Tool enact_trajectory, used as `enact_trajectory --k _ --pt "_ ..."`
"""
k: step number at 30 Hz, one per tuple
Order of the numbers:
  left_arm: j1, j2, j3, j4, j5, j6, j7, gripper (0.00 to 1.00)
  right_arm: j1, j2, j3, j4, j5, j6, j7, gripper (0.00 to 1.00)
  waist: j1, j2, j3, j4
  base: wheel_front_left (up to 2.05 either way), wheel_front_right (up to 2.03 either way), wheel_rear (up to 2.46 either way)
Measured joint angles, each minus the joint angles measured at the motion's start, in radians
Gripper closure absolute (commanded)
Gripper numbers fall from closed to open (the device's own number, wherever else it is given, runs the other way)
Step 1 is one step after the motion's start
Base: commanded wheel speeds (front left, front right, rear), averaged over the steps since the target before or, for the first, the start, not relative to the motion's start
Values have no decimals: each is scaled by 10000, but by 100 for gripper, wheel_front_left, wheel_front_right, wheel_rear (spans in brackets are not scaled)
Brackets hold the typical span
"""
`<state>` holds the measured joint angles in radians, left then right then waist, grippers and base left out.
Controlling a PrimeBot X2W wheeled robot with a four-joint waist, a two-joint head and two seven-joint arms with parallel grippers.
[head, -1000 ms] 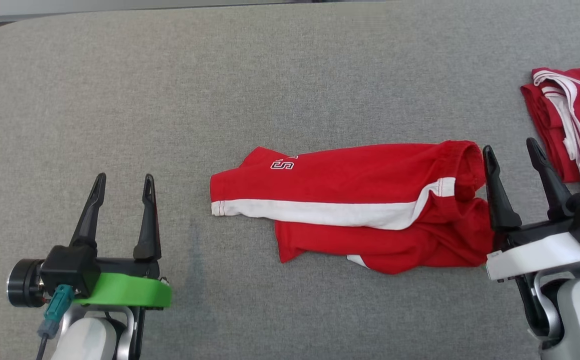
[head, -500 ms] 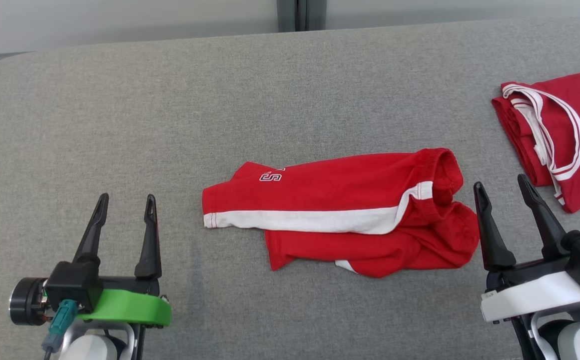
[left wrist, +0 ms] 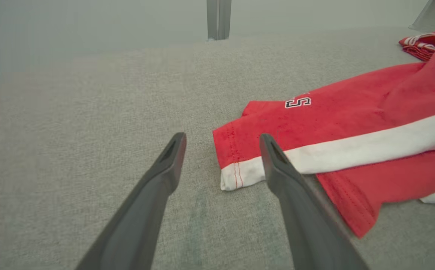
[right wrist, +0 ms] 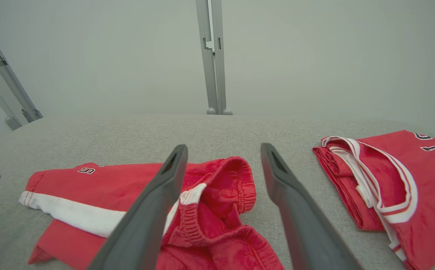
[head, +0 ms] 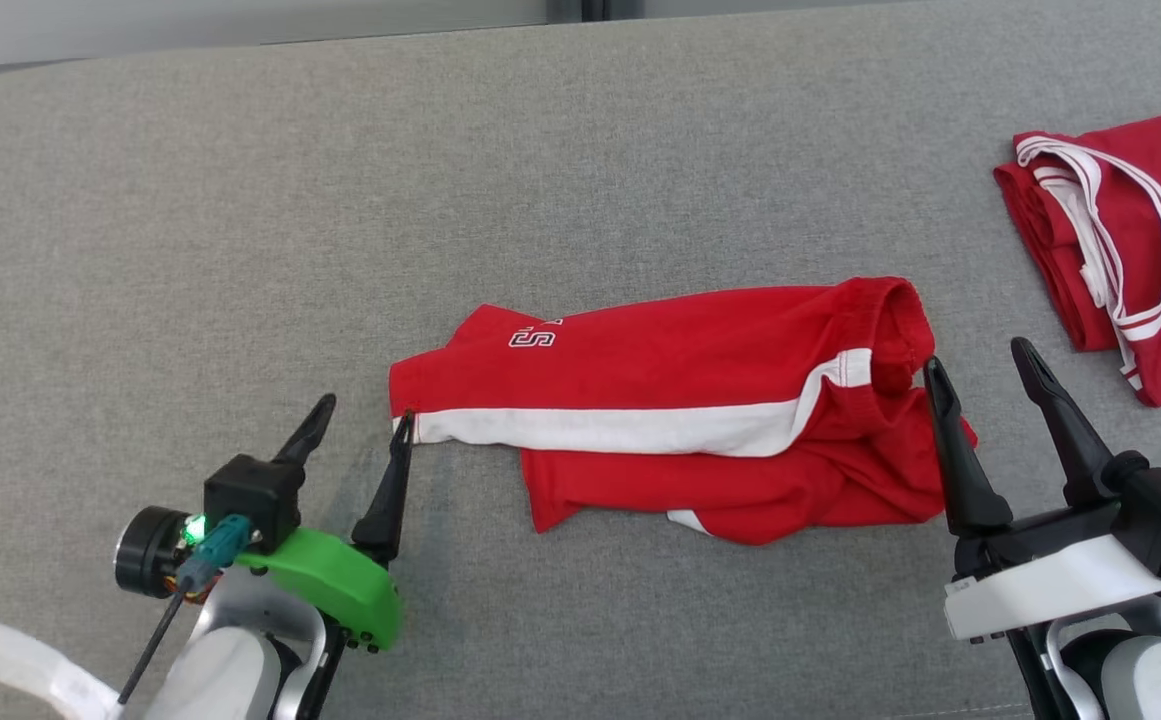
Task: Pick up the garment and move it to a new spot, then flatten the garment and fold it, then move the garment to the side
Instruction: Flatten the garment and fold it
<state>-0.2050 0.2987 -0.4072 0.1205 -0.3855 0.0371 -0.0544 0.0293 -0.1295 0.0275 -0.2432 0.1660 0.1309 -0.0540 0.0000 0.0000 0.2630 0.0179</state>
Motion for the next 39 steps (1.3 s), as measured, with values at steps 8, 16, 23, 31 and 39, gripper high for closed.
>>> enact_trajectory --k 8,16,23,31,39 --pt "-723 -180 -368 1576 -399 -669 596 71 -137 -71 372 355 52 -2 63 0 0 0 465 -362 0 0 0" --pt "-1220 -297 -414 2506 -527 -915 316 100 -478 -431 932 823 274 -2 370 0 0 0 739 -492 0 0 0" --pt "-1489 -596 -635 2777 -460 -989 -102 100 -1397 -754 1513 1772 717 -2 842 0 0 0 810 -113 0 0 0" --pt "-1575 -700 -594 2640 -439 -892 -811 100 -1653 -955 1574 2090 1260 0 963 100 0 0 850 323 0 0 0" --pt "-1553 -282 -75 874 -222 -291 -1511 100 -1963 -1271 1344 989 1170 0 -61 100 0 0 511 297 0 0 0"
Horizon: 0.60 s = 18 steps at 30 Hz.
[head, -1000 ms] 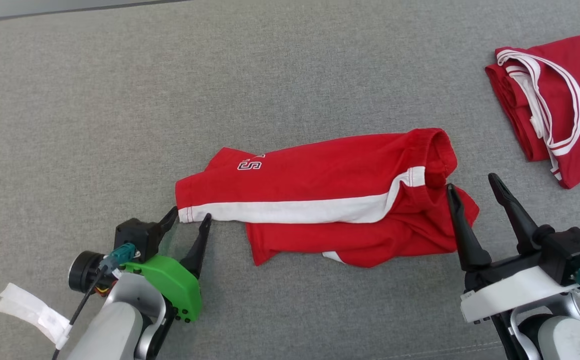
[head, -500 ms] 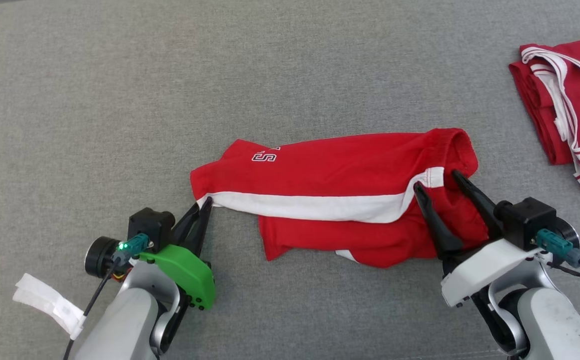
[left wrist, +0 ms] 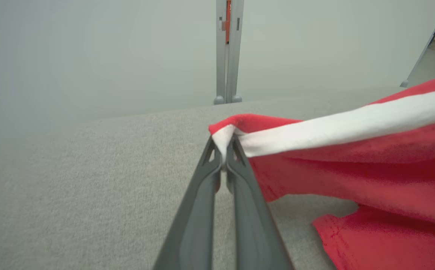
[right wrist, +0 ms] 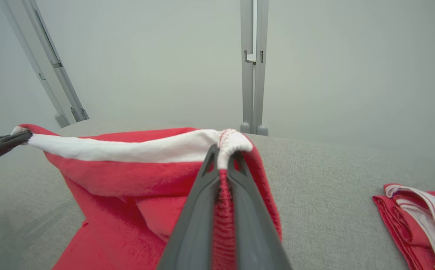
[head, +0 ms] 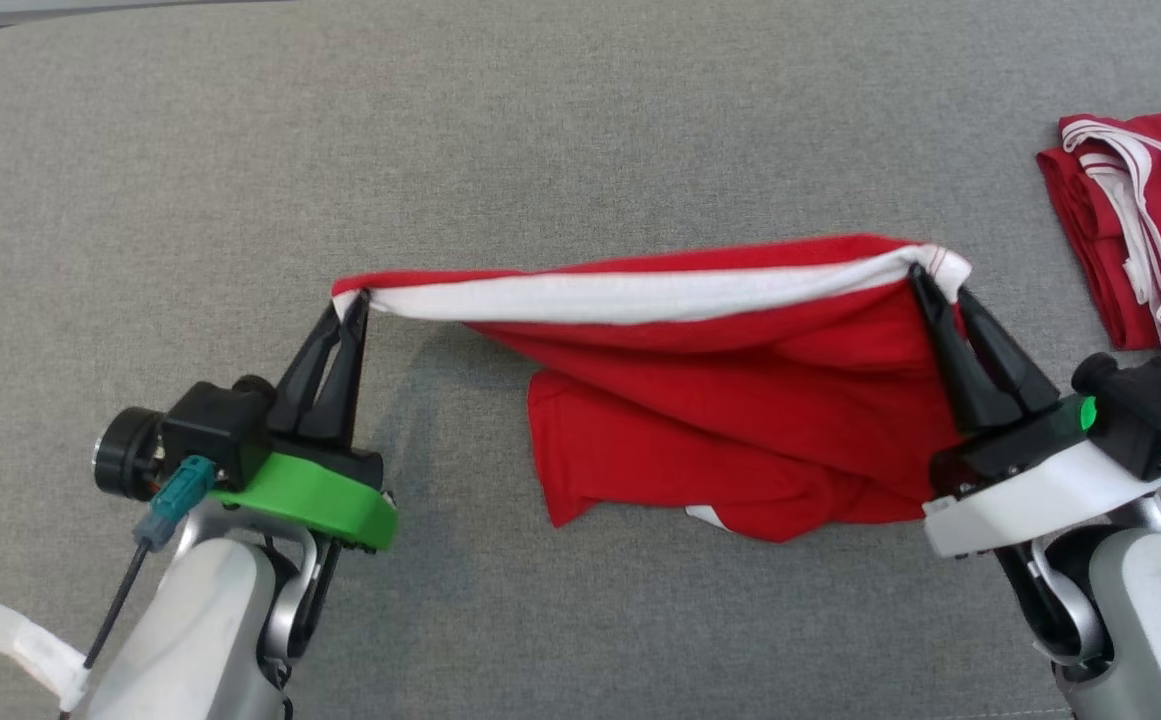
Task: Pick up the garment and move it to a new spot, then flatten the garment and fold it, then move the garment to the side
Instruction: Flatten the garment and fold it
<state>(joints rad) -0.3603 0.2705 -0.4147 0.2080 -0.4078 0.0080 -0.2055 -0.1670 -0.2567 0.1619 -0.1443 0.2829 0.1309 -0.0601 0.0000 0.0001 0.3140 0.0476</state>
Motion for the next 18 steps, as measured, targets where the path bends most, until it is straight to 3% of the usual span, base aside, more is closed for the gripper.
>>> enact_trajectory --k 7,11,18 --pt "-566 568 596 -2865 569 608 -150 100 -1209 -608 -228 -1484 -234 0 -598 100 0 0 -585 -99 0 0 0" --pt "-1357 836 951 -4261 825 848 140 100 -1899 -773 -548 -1988 -305 0 -424 100 0 0 -985 -126 0 0 0" --pt "-2606 1024 1049 -5051 991 842 932 100 -2556 -871 -777 -2155 -94 0 -113 100 0 0 -1514 -151 0 0 0"
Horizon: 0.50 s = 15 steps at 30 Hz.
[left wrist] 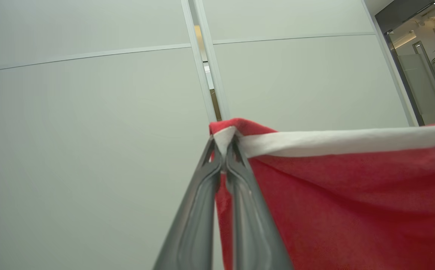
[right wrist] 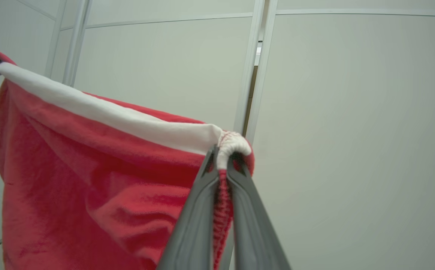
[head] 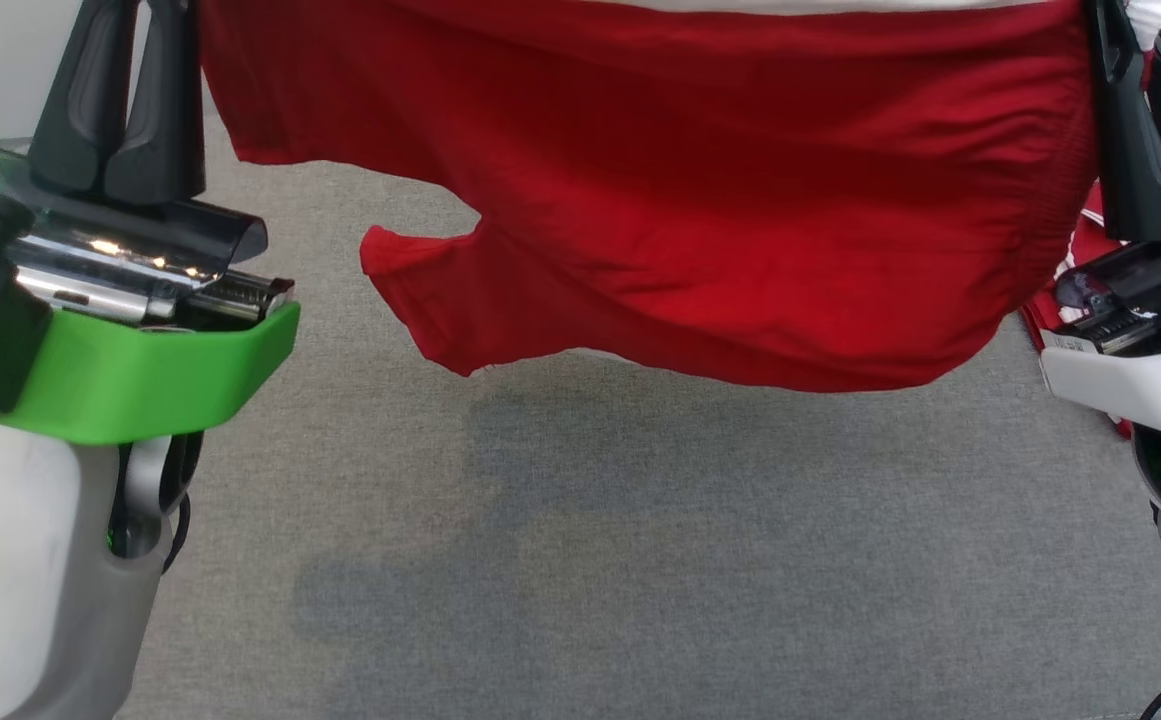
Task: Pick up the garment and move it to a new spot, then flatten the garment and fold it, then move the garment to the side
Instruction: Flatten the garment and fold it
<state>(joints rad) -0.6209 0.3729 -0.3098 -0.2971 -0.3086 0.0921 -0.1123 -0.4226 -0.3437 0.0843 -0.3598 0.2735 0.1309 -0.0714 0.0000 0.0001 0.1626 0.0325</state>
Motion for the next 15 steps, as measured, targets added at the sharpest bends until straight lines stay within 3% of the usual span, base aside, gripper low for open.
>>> enact_trajectory --k 7,15 --pt "-692 -267 -111 1009 -420 -226 82 100 -769 -19 255 522 272 0 -25 100 0 0 342 -78 0 0 0" --pt "-2910 -980 -228 4220 -865 -978 -652 100 -2922 140 813 2533 479 0 -523 100 0 0 1357 -131 0 0 0"
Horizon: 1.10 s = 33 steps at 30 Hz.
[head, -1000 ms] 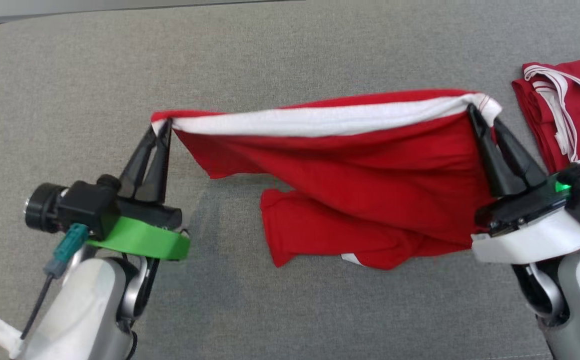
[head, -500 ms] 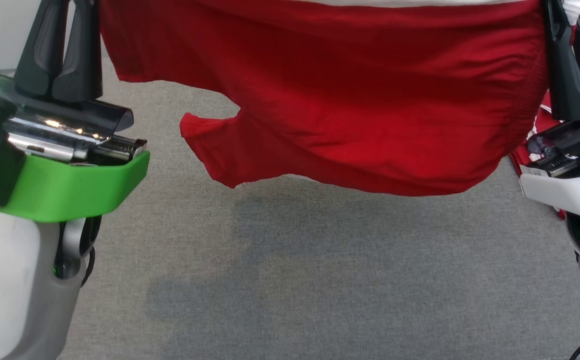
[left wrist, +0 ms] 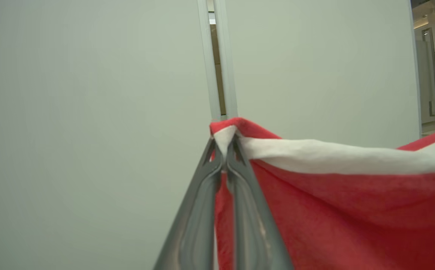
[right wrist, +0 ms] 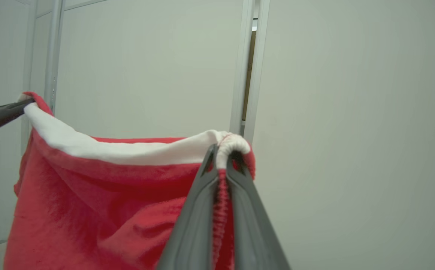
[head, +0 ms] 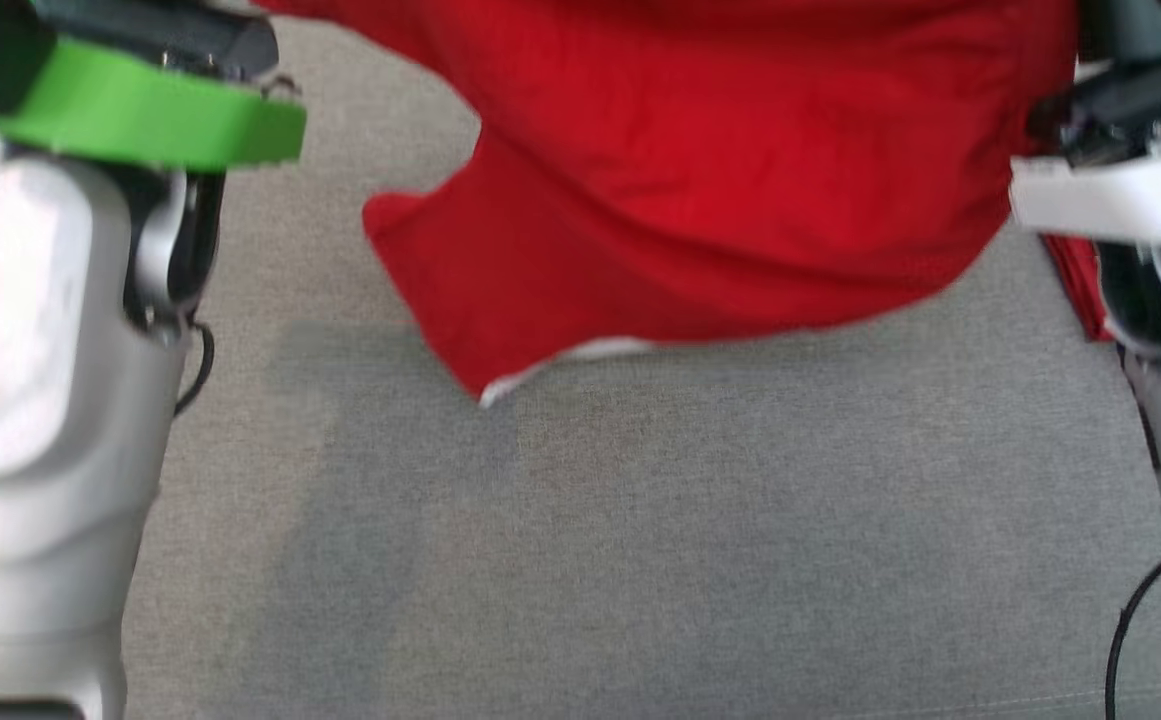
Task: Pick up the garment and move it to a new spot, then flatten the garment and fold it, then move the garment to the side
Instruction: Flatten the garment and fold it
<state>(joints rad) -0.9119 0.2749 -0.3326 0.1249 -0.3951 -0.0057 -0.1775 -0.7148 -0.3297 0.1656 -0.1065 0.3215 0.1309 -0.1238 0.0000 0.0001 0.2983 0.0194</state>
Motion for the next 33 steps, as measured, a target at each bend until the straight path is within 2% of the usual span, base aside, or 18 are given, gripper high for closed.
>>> enact_trajectory --k 4,7,10,16,19,25,28,33 --pt "-1640 -401 44 2169 15 -303 -485 100 -1791 261 161 1615 36 0 -341 100 0 0 505 -5 0 0 0" --pt "-2771 -617 265 3618 142 -385 -752 100 -3239 675 301 3122 -100 -2 -744 100 0 0 787 -32 0 0 0" --pt "-3459 -736 577 4901 253 -385 -815 100 -4479 1367 410 4809 -328 0 -1126 100 0 0 883 -157 0 0 0" --pt "-3469 -1020 1254 6510 449 -303 -849 100 -5437 2416 349 7595 -823 0 -1352 100 0 0 893 -324 0 0 0" --pt "-2838 -1187 1528 7227 456 -353 -851 100 -5240 2683 715 8226 -802 0 -1379 100 0 -1 984 -330 0 0 0" --pt "-1261 -1703 1983 7682 560 -627 -849 100 -3372 2778 1415 8232 -368 -2 -1379 100 0 0 1283 -223 0 0 0" --pt "-20 -1875 2205 7388 750 -732 -848 100 -2057 2782 1695 7507 12 -2 -1379 100 0 0 1295 -136 0 0 0" --pt "2060 -2071 2637 5864 1014 -920 -848 100 377 2801 1793 5565 125 -2 -1381 100 0 0 1097 -122 0 0 0"
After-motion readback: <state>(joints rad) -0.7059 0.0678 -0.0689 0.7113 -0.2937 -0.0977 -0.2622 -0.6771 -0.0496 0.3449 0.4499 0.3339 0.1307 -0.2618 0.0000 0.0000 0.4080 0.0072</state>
